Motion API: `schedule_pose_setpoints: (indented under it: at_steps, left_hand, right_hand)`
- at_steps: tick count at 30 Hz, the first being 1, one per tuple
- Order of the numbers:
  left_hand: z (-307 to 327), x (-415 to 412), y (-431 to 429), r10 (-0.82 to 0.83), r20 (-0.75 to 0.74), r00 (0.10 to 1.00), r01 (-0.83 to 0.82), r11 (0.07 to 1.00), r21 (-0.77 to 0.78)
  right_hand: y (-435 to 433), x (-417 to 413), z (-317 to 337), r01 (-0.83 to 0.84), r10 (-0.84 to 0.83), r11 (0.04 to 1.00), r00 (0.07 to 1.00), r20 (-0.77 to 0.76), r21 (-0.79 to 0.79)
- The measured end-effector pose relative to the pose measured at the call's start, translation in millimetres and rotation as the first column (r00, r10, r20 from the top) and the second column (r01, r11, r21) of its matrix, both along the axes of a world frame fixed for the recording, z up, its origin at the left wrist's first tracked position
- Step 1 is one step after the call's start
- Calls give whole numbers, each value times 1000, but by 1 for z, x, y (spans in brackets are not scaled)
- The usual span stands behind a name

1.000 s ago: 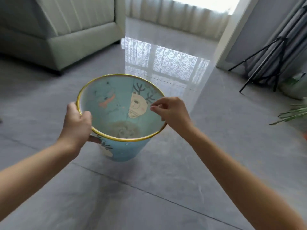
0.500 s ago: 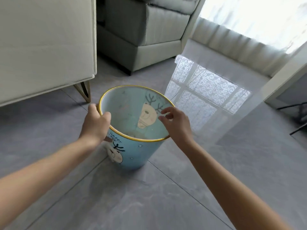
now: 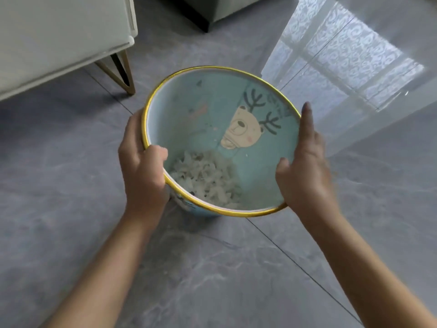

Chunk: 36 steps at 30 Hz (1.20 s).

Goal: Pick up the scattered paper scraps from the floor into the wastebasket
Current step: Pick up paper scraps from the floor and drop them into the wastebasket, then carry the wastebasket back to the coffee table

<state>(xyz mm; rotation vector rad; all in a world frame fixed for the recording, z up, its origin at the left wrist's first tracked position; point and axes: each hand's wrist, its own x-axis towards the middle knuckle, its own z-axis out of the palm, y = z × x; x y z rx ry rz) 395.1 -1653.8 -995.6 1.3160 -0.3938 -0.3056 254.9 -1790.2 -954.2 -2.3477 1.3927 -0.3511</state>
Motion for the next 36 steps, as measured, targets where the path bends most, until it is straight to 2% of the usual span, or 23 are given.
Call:
schedule_pose_setpoints:
  at_steps: [5, 7, 9, 11, 13, 14, 15, 17, 21, 24, 27, 30, 31, 33, 36]
  left_hand:
    - [3, 9, -5, -24, 31, 999, 23, 999, 41]
    - [3, 3, 1, -73, 48, 996, 67, 990, 120]
    - [5, 3, 10, -124, 83, 989, 98, 959, 267]
    - [12, 8, 21, -197, 58, 979, 138, 838, 528]
    - [34, 2, 32, -264, -100, 959, 238, 564, 791]
    - [49, -4, 37, -238, -197, 951, 291, 478, 829]
    - [62, -11, 43, -193, -264, 945, 324, 451, 831]
    - [102, -27, 66, -79, -295, 952, 296, 470, 832]
    - [195, -35, 147, 82, -314, 946, 232, 505, 831]
    - [258, -43, 216, 210, -346, 915, 169, 577, 799]
    - [312, -60, 290, 315, -320, 893, 77, 596, 799]
    - [338, -81, 378, 452, -393, 801, -21, 677, 735]
    - [337, -82, 384, 451, -412, 792, -25, 698, 715]
    - [345, -94, 437, 534, -427, 730, -105, 704, 702]
    - [355, -124, 533, 610, -435, 662, -221, 714, 664]
  right_hand:
    - [-3, 10, 1, -5, 4, 1000, 1000, -29, -7]
    - [0, 9, -1, 11, -10, 999, 1000, -29, 53]
    - [6, 6, 0, 6, -8, 993, 1000, 10, 117]
    - [12, -1, 8, 28, -37, 978, 999, 37, 207]
    - [10, -8, 24, 60, -73, 945, 997, 27, 323]
    - [10, -10, 35, 100, -119, 915, 993, 24, 390]
    - [12, -12, 44, 139, -154, 880, 988, -5, 455]
    - [27, -17, 74, 171, -164, 820, 985, -62, 547]
    - [82, -15, 148, -10, 19, 806, 1000, -8, 591]
    - [120, 0, 201, -177, 216, 665, 976, 40, 726]
    - [167, 25, 252, -274, 449, 522, 893, 12, 808]
    - [247, 54, 292, -379, 621, 471, 784, 5, 797]
    - [252, 59, 298, -380, 640, 473, 768, -14, 795]
    - [308, 74, 309, -434, 731, 448, 682, -40, 782]
    - [414, 77, 319, -473, 791, 403, 610, -38, 783]
